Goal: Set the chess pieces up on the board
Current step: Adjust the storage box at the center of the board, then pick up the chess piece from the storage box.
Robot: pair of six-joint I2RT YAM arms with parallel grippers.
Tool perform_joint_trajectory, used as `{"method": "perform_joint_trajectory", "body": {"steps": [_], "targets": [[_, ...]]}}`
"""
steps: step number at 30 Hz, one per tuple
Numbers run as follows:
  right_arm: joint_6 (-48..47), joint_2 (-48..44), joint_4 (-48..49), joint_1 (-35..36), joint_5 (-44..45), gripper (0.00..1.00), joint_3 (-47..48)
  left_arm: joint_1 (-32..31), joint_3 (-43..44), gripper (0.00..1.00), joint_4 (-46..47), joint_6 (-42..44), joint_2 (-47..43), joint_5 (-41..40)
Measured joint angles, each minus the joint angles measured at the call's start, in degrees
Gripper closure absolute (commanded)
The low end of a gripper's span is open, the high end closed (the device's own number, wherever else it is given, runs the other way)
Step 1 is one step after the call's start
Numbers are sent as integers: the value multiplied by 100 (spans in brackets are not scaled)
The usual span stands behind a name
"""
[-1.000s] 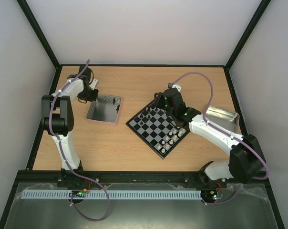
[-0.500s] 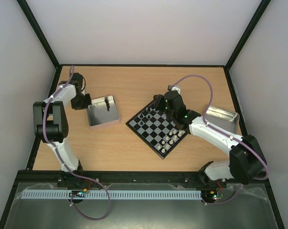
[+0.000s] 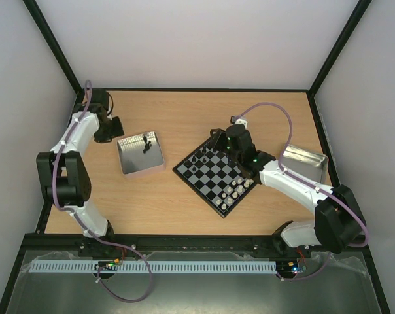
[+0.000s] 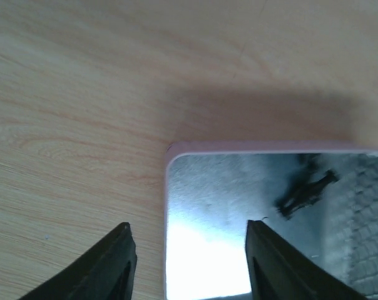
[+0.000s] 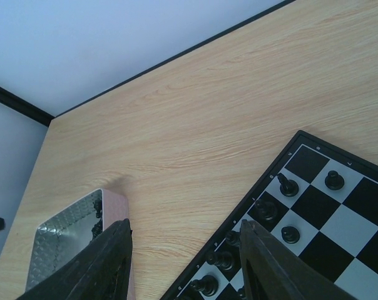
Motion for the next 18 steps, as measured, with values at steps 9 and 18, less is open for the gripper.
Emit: {"method": "perform_joint_trajectory", "body": {"steps": [9, 18], "targets": [[2, 2, 52, 0, 120, 54, 0, -1027, -33, 44, 527, 4, -623, 214], [9, 2, 79, 0, 249, 54, -39, -1517, -131, 54, 796, 348, 706, 485]]}}
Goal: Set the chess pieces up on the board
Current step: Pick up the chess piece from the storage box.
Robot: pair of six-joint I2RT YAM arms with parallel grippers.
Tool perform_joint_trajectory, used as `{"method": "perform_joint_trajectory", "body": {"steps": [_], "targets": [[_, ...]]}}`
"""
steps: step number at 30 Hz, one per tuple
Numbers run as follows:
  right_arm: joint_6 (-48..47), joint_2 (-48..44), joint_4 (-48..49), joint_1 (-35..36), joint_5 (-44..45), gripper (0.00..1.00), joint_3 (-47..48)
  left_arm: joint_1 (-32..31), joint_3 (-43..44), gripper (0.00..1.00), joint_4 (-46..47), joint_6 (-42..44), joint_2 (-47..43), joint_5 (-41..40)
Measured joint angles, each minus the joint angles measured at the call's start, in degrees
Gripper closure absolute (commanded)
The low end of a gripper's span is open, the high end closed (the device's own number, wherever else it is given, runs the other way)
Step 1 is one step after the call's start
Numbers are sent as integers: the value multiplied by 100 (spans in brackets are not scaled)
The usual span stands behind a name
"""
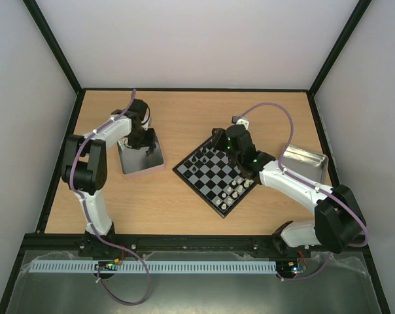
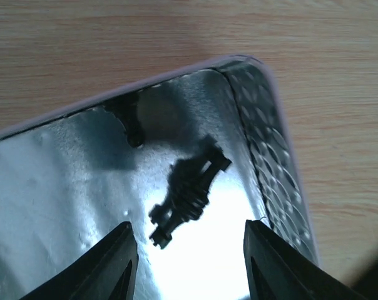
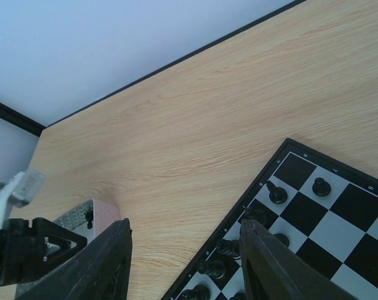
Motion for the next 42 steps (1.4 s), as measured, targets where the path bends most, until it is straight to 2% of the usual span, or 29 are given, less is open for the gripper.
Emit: {"method": "perform_joint_trajectory", "body": {"steps": [5, 12, 31, 42], "targets": [[-4, 0, 7, 0, 61, 54, -17, -42, 205, 64, -57, 205, 385, -17], [-7, 0, 7, 0, 157, 54, -35, -214, 280, 70, -129, 466, 542, 7], [-7, -4, 7, 0, 249, 54, -144, -245, 380, 65, -144, 527, 732, -94], [-9, -68, 7, 0, 286, 54, -221, -245, 470, 73, 59, 280, 977, -328]]}}
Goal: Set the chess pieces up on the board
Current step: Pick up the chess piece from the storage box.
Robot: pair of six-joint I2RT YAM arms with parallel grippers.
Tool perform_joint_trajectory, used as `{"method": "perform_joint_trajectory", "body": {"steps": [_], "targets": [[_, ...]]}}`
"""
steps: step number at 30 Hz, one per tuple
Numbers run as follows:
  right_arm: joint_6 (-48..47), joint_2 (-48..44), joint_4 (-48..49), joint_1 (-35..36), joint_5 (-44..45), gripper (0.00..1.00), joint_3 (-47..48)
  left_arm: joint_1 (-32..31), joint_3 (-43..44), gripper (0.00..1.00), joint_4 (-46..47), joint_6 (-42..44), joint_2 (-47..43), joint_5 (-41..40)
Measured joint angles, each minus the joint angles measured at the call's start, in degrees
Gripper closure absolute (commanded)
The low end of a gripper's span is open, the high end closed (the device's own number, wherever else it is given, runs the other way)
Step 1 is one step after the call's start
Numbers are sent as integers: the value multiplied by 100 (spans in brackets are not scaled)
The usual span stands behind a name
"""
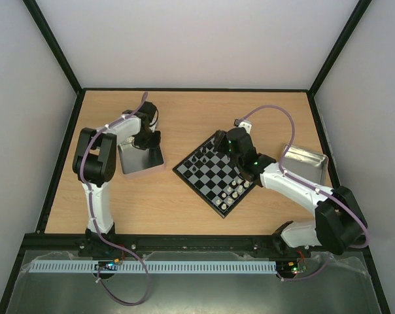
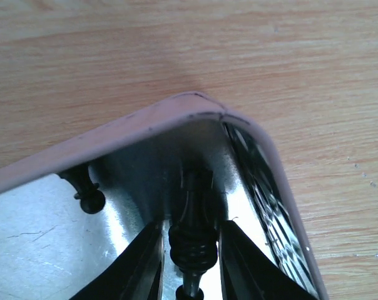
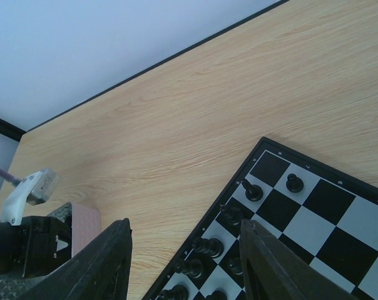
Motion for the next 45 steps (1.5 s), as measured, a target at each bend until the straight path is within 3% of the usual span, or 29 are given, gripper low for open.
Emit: {"method": "perform_joint_trajectory", "body": {"steps": [5, 9, 17, 23, 28, 35, 40, 45], "targets": [[0, -46, 0, 0, 22, 54, -2, 0, 42, 76, 48, -105, 31, -155], [0, -48, 0, 0, 28, 54, -9, 0, 44, 89, 92, -131, 37, -177], [-42, -146, 15, 0, -48, 53, -61, 0, -70, 90, 74, -166, -98, -175], [-299, -57, 74, 0, -857, 50, 109, 0, -479, 90, 52, -111, -1174, 125], [-433, 332, 170, 0, -2166, 41, 592, -13, -1043, 90, 339, 151, -2363, 920], [-433, 699, 164, 0, -3980, 34, 1279, -319, -1847, 90, 1038, 693, -3423, 2765], [-262, 699, 133, -4, -4634, 43, 1449, -564, -1899, 92, 1244, 1032, -3508, 3814], [-103, 605, -197, -101, -4647, 53, 1445, -592, -1902, 92, 1408, 1204, -3541, 4531]]}}
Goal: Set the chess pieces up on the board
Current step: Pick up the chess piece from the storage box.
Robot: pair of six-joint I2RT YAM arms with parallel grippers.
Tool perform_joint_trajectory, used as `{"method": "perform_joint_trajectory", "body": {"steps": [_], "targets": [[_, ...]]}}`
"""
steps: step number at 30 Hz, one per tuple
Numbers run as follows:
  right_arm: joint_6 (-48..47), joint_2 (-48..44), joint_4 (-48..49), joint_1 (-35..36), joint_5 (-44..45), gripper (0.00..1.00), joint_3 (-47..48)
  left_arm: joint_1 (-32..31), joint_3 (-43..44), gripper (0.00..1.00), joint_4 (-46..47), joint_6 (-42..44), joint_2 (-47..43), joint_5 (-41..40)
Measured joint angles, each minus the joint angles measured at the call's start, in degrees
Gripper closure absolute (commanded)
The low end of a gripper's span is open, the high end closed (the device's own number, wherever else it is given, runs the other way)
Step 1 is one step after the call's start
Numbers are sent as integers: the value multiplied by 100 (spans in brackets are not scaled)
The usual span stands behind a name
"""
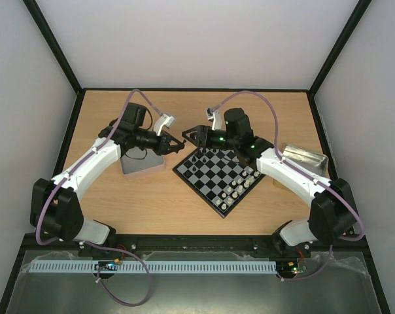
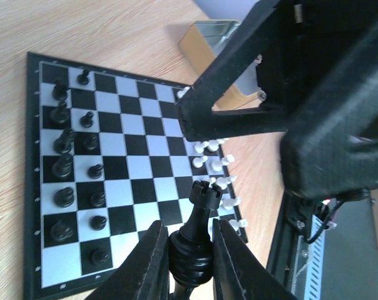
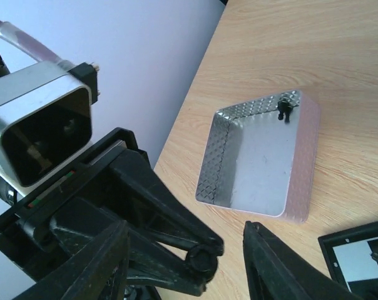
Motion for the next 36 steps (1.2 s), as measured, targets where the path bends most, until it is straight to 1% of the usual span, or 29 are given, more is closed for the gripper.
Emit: {"method": "perform_joint_trajectory", "body": {"steps": [4, 6, 14, 20, 25, 28, 29, 31, 32, 33, 34, 36], "targets": [[127, -166, -98, -90, -52, 66, -68, -4, 0, 93, 109, 57, -2, 372], [175, -184, -101, -105, -120, 67, -85, -26, 0, 93, 129, 96, -2, 476], [402, -177, -26, -109, -514, 68, -195, -44, 2, 93, 131, 168, -2, 632], [509, -155, 35, -109, -702, 80, -234, -50, 2, 93, 131, 181, -2, 649], [623, -85, 92, -111, -837, 83, -262, -50, 2, 93, 131, 181, -2, 664], [673, -33, 136, -114, -911, 88, -280, -52, 2, 92, 151, 179, -2, 662], [695, -20, 164, -114, -931, 91, -280, -50, 2, 91, 151, 177, -2, 660], [745, -4, 192, -122, -953, 97, -282, -50, 4, 78, 155, 175, -2, 658], [765, 2, 203, -122, -953, 98, -282, -50, 4, 68, 157, 173, -2, 651], [789, 4, 216, -122, -951, 98, -284, -50, 4, 55, 162, 173, -2, 645], [841, 9, 240, -125, -953, 98, -289, -50, 4, 46, 175, 133, -2, 647], [887, 9, 323, -122, -944, 98, -313, -50, 9, 34, 249, 92, -2, 643]]}}
